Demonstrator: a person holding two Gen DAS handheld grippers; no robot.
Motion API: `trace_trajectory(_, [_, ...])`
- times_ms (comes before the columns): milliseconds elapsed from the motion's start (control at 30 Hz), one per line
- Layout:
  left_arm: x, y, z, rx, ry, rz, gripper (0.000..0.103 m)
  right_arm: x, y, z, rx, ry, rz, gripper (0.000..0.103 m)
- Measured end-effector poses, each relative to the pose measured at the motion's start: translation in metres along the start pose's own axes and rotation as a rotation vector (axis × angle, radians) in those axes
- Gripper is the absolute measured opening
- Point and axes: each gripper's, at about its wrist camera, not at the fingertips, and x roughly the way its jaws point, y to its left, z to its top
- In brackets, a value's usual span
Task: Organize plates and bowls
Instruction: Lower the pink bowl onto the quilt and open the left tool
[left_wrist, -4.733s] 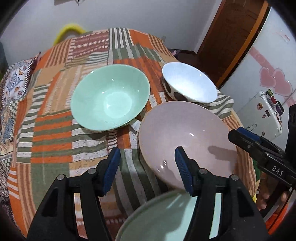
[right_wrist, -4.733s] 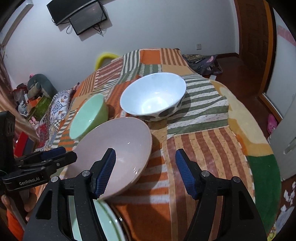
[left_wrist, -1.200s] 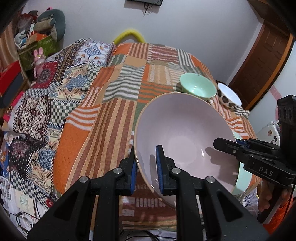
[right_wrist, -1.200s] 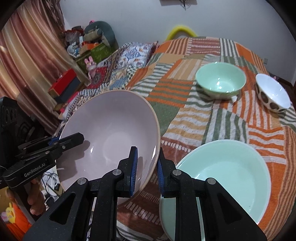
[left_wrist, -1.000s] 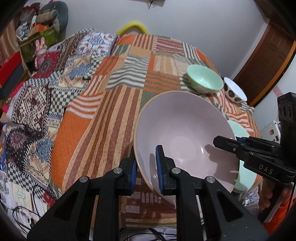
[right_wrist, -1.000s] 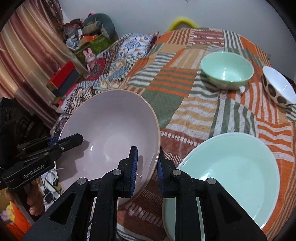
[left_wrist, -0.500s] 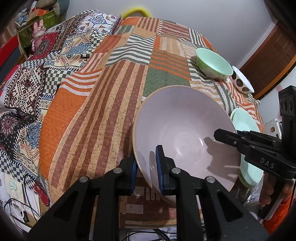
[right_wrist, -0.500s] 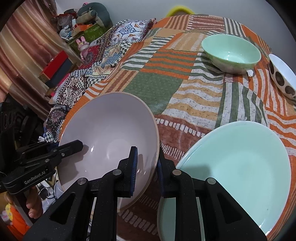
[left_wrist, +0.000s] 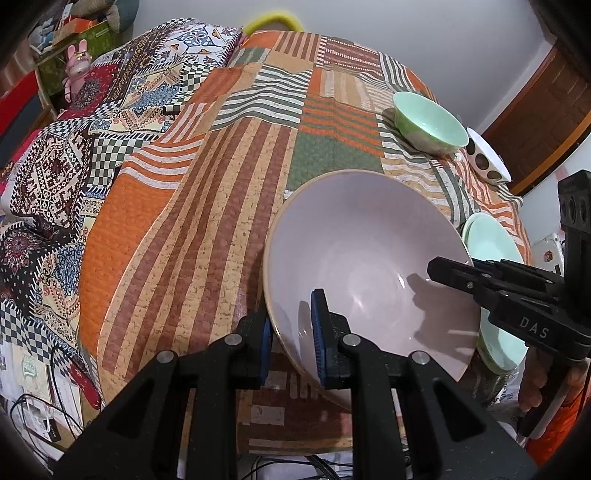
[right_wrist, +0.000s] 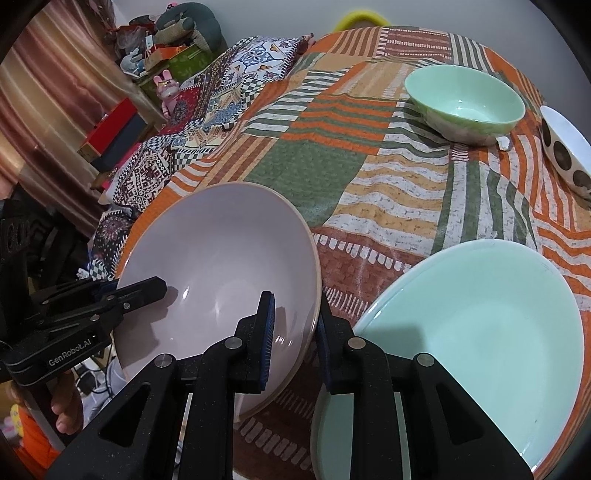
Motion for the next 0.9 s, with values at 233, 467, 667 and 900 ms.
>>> trace_trajectory(233, [-0.022,-0.002,0.004,0.002,-0.056,0.032,0.018,-0.019,-0.003,0.0,0.004,-0.053,0.012,0.023])
trace_trajectory(467, [-0.062,-0.027,0.022,0.061,-0.161,0.017,0.024,-0.057,-0.013,0.004,0.013,-0.16,0.016,0.029])
trace_trajectory(667, [-0.088,-0.064,0.045,0.141,-0.268,0.027,0.043,-0.095,-0.032,0.012,0.039,-0.27,-0.011,0.034])
trace_trajectory(900, [-0.096,-0.094,0.078,0.167,-0.322,-0.002,0.056,-0.132,-0.064,0.023,0.099,-0.385,-0.055,0.041])
